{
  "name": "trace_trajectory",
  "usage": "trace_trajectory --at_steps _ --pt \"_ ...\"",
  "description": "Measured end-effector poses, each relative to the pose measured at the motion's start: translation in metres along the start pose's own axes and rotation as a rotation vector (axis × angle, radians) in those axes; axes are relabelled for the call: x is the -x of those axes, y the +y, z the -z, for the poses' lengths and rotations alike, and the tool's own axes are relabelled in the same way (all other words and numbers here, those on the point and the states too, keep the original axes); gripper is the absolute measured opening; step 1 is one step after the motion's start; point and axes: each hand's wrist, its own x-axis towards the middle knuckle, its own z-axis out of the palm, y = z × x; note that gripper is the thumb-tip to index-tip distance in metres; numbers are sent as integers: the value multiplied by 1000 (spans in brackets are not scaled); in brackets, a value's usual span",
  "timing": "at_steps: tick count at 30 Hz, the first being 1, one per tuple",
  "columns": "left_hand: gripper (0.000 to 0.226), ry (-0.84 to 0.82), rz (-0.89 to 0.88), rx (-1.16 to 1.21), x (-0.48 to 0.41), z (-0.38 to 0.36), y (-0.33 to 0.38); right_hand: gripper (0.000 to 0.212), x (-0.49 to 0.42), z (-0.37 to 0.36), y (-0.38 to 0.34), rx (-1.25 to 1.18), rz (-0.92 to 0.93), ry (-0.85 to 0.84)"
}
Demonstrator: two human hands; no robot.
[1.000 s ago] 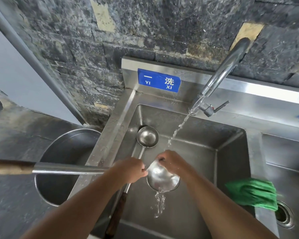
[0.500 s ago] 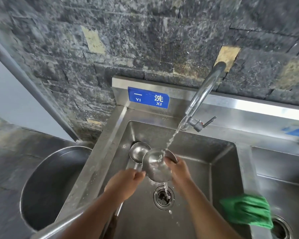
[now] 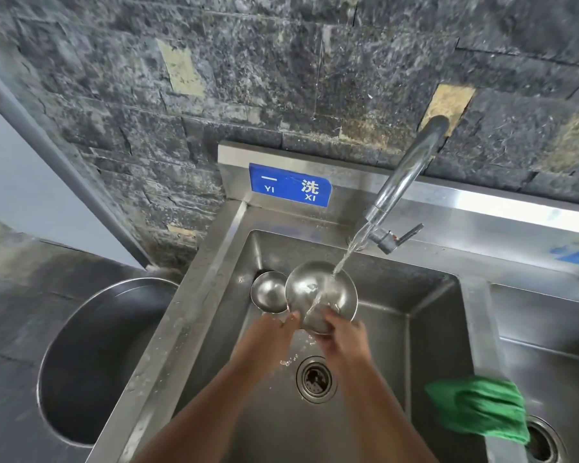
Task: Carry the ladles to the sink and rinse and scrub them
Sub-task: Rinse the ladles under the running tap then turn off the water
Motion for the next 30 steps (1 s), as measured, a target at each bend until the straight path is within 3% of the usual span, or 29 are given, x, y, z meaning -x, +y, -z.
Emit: trace_trajectory --at_steps 3,7,9,15,17,22,24,26,28,30 --pt "60 33 -27 -283 1 14 -8 29 2 20 -20 415 79 12" --pt "57 86 -198 -587 -4 27 -10 41 4 10 -54 1083 182 -273" --pt "58 106 -274 -744 -6 27 -5 36 -6 -5 -66 1380 273 -345" --pt "44 69 -410 -767 -7 7 12 38 -3 -36 -50 2241 607 -473" --pt "41 16 -346 -669 -9 8 13 24 -6 -26 -60 2101 617 -314" --pt "31 -201 -278 -162 -20 11 23 14 -12 10 -70 1101 507 286" --pt "33 -213 -249 -20 -21 4 28 10 -10 13 -60 774 415 434" --pt "33 -206 -206 76 -22 -3 30 14 -12 11 -53 470 290 461" --pt "30 -204 -158 222 -24 -11 34 17 -13 2 -43 88 85 314" --pt "27 -171 -128 421 -25 -15 44 14 -10 -12 -31 -83 -43 166"
